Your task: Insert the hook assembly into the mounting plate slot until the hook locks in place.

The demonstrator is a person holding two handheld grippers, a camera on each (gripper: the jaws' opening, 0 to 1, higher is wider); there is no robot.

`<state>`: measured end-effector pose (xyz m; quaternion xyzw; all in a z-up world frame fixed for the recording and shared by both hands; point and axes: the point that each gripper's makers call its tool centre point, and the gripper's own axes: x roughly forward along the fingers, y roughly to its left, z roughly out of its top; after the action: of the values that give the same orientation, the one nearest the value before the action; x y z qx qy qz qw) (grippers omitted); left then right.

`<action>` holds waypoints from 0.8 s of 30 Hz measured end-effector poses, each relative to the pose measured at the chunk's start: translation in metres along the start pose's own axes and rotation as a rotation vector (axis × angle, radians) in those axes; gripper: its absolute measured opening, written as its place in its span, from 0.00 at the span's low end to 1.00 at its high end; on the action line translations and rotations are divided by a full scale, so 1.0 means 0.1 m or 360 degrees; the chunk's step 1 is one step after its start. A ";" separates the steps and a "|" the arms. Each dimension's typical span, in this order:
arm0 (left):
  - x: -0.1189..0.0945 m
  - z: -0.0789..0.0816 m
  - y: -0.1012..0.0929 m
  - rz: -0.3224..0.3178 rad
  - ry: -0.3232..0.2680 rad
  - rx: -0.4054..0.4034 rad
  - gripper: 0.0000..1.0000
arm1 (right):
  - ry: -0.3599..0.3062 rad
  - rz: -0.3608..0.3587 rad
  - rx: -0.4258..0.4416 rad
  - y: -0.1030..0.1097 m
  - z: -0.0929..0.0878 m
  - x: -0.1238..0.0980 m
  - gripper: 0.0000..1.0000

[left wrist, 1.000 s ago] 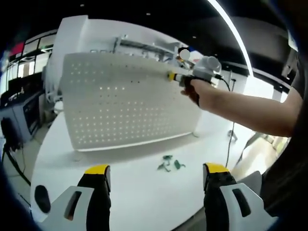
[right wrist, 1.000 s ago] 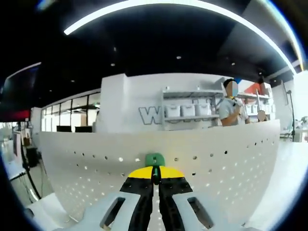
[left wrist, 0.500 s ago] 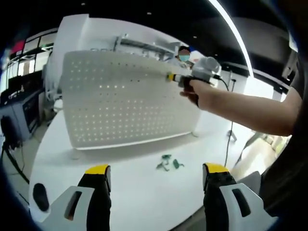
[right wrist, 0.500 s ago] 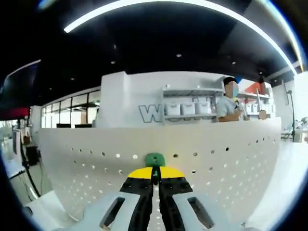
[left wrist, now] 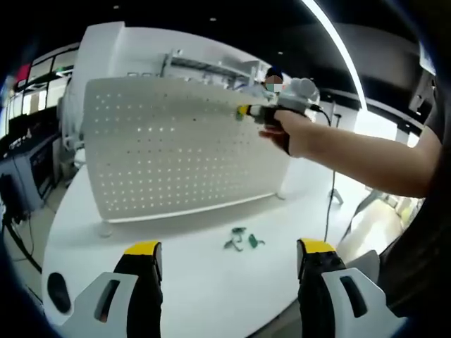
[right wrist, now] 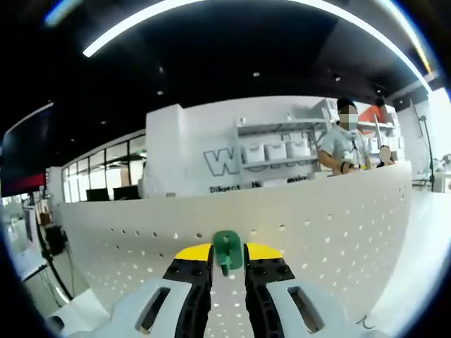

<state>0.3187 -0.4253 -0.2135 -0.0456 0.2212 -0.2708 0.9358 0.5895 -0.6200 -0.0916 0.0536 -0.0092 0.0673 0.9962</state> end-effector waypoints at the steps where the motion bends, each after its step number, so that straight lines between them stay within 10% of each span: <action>1: 0.00 0.00 -0.01 -0.0001 -0.0003 -0.0001 0.80 | -0.0003 0.0005 0.0004 0.00 0.02 -0.01 0.16; 12: -0.05 -0.02 -0.01 0.0017 -0.0002 0.0004 0.79 | -0.0102 0.0114 0.0145 0.13 0.35 -0.28 0.17; 24: -0.03 -0.04 -0.08 -0.0010 0.0009 0.0027 0.79 | 0.0055 0.0197 0.0061 0.04 0.02 -0.53 0.17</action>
<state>0.3108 -0.4305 -0.2145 -0.0376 0.2214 -0.2757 0.9347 0.5360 -0.6230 -0.0908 0.0709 0.0060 0.1298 0.9890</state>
